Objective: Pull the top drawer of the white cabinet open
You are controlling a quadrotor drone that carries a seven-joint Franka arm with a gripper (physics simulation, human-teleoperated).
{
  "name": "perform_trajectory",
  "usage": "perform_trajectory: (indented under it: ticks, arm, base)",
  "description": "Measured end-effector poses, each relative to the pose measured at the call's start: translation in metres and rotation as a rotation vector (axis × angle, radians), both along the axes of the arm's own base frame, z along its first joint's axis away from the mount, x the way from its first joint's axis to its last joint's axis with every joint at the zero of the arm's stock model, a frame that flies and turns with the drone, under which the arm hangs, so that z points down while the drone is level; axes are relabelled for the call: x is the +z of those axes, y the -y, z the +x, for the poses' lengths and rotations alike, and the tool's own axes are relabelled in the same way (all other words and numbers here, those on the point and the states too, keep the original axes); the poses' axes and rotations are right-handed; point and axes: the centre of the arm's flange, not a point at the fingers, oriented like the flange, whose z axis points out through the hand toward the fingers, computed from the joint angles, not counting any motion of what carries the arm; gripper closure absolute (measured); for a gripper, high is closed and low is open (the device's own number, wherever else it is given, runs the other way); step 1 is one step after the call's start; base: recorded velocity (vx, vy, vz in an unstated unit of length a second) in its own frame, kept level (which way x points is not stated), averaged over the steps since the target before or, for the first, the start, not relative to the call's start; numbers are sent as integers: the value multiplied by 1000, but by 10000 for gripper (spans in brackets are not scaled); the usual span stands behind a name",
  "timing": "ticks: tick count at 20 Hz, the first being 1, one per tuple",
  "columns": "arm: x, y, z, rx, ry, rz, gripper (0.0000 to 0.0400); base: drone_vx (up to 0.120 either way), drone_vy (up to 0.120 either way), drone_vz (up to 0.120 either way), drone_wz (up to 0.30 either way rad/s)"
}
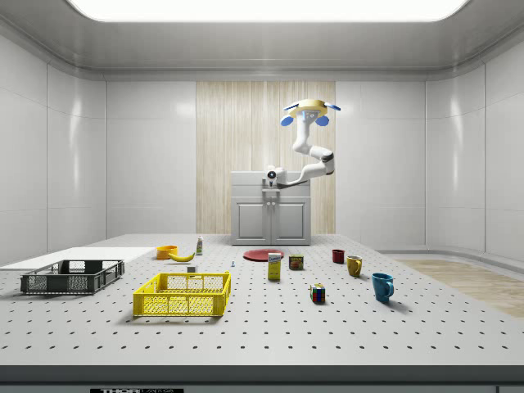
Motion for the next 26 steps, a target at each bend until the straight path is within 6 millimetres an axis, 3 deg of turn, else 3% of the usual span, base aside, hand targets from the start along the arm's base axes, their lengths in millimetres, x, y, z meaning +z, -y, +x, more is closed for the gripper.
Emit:
perform_trajectory:
  ticks: [3,6,13,18,19,20,21,22,24,26]
  arm:
    - [0,0,0,0,0,0,238]
    - [0,0,0,0,0,0,268]
    - [2,0,-1,-1,-6,-4,286]
    - [0,6,0,-1,0,-8,268]
    - [-5,6,2,0,34,-12,215]
    - [-16,10,6,-1,30,-51,80]
    - [-28,12,11,10,77,-50,0]
    - [-33,11,15,24,79,-14,0]
    - [-28,16,12,26,73,-1,116]
    - [-20,21,8,19,51,-1,187]
  base:
    - [0,0,0,0]
    - [0,0,0,0]
    - [0,0,0,0]
    - [0,0,0,0]
    - [0,0,0,0]
    - [0,0,0,0]
    - [0,0,0,0]
    - [0,0,0,0]
    - [0,0,0,0]
    - [0,0,0,0]
